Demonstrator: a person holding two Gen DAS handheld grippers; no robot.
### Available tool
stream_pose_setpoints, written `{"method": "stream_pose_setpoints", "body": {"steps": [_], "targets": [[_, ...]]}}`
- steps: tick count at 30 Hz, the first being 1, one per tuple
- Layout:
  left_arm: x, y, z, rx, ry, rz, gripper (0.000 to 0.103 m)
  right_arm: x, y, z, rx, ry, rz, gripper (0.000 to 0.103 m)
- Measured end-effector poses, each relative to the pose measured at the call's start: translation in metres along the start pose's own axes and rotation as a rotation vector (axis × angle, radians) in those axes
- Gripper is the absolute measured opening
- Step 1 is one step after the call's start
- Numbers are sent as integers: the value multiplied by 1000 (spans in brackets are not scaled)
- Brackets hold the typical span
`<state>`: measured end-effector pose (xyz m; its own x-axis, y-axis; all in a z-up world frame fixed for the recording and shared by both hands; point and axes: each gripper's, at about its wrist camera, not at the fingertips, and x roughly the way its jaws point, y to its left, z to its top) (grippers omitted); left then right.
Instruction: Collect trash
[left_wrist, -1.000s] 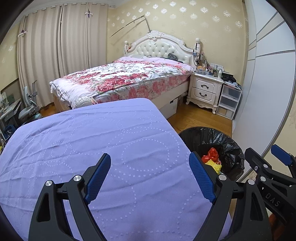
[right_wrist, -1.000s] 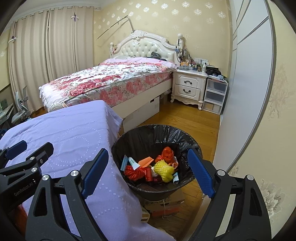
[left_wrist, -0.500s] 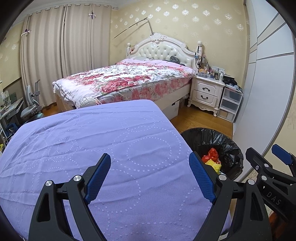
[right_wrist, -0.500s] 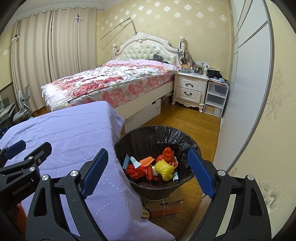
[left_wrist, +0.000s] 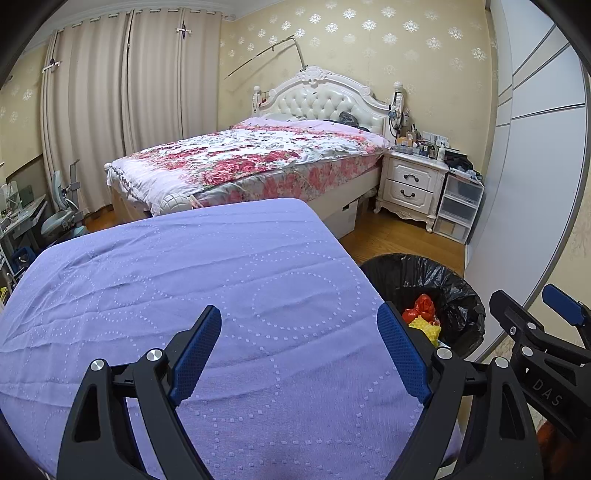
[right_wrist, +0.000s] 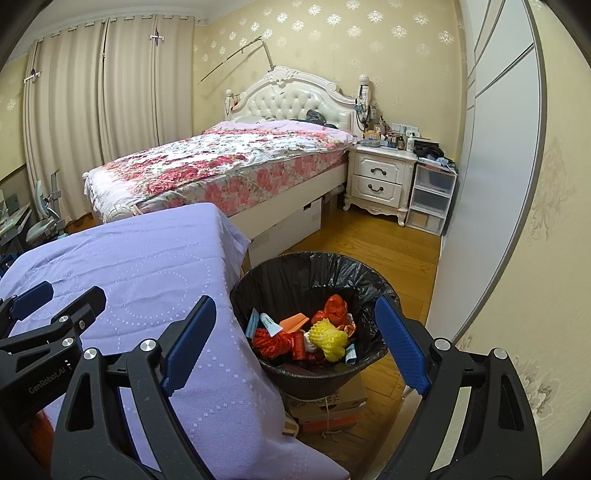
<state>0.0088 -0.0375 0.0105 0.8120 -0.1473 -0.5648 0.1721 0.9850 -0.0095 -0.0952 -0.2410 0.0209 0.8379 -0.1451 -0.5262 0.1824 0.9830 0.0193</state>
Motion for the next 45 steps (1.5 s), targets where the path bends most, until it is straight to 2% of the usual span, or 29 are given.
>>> {"method": "stream_pose_setpoints", "body": {"steps": [34,45], "targets": [[-5,1,1,-4,2,-5,84,0,2,1,-3,-1,3,86],[-5,-1,2,5,-1,14,84,0,3,1,-3,-1,3,86]]}}
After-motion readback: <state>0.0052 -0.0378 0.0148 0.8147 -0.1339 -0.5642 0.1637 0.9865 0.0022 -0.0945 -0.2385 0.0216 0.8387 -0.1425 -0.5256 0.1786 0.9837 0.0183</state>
